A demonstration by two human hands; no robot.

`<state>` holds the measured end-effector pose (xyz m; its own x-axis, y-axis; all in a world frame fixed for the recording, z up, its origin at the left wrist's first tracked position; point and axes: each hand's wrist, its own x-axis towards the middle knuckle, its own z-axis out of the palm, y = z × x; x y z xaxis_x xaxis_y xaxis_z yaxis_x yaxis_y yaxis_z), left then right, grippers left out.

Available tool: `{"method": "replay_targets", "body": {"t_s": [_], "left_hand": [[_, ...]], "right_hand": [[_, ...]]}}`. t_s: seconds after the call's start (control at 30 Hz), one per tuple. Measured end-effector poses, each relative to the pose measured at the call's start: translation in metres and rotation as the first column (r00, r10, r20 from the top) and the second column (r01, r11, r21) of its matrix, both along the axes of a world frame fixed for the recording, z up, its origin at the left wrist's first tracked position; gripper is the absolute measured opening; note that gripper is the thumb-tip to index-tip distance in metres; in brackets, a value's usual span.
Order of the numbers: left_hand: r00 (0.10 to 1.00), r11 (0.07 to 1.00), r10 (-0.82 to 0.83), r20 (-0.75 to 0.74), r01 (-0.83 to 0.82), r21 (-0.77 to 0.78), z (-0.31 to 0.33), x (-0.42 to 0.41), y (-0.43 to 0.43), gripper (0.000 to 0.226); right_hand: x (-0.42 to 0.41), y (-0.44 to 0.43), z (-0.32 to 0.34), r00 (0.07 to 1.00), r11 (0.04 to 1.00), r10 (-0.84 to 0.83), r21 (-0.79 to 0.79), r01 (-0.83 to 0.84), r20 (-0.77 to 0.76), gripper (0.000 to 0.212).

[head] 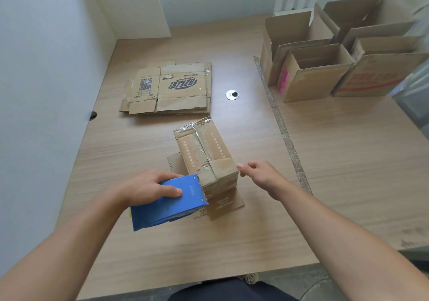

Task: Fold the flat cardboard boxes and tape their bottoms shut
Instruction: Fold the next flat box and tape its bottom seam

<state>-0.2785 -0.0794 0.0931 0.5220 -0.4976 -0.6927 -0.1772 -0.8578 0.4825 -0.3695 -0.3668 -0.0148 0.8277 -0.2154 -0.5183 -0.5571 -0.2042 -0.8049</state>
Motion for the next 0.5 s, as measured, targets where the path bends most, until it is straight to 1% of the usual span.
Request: {"method": "replay_targets", "body": {"t_s": [0.1, 0.2, 0.3, 0.33, 0.4, 0.43, 0.47, 0.5], "left_hand": [[1.0, 1.0, -0.01, 0.007, 0.01, 0.02, -0.001, 0.002, 0.0, 0.034], [1.0, 1.0, -0.017, 0.02, 0.017, 0.025, -0.002, 0.004, 0.0, 0.022], [0.999, 0.999, -0.024, 0.031, 0.023, 0.031, -0.003, 0.006, 0.0, 0.027], [0.999, 0.999, -0.027, 0.029, 0.026, 0.033, -0.003, 0.006, -0.001, 0.027], [0.999, 0.999, -0.031, 0.029, 0.03, 0.042, -0.003, 0.006, -0.001, 0.024], [0.999, 0.999, -0.033, 0.032, 0.032, 0.042, -0.003, 0.006, -0.001, 0.022], [0.999, 0.999, -0.034, 0.037, 0.032, 0.042, -0.003, 0.006, 0.0, 0.021], [0.998, 0.999, -0.032, 0.045, 0.03, 0.045, -0.003, 0.006, -0.001, 0.02]], "right_hand": [[-0.002, 0.008, -0.007, 0.999, 0.994, -0.034, 0.099, 0.036, -0.025, 0.035], [-0.003, 0.009, -0.008, 0.993, 0.986, -0.04, 0.154, 0.057, -0.113, 0.036], [-0.003, 0.008, 0.0, 0.98, 0.986, 0.01, 0.163, 0.022, -0.197, 0.037], [-0.004, 0.008, 0.002, 0.973, 0.985, 0.018, 0.169, 0.021, -0.229, 0.042], [-0.007, 0.008, 0.002, 0.948, 0.98, -0.024, 0.178, 0.085, -0.316, 0.076], [-0.009, 0.009, 0.0, 0.948, 0.979, -0.06, 0.169, 0.117, -0.312, 0.081], [-0.01, 0.011, -0.005, 0.966, 0.98, -0.105, 0.14, 0.141, -0.236, 0.071], [-0.011, 0.013, -0.009, 0.984, 0.985, -0.141, 0.086, 0.151, -0.111, 0.054]]}}
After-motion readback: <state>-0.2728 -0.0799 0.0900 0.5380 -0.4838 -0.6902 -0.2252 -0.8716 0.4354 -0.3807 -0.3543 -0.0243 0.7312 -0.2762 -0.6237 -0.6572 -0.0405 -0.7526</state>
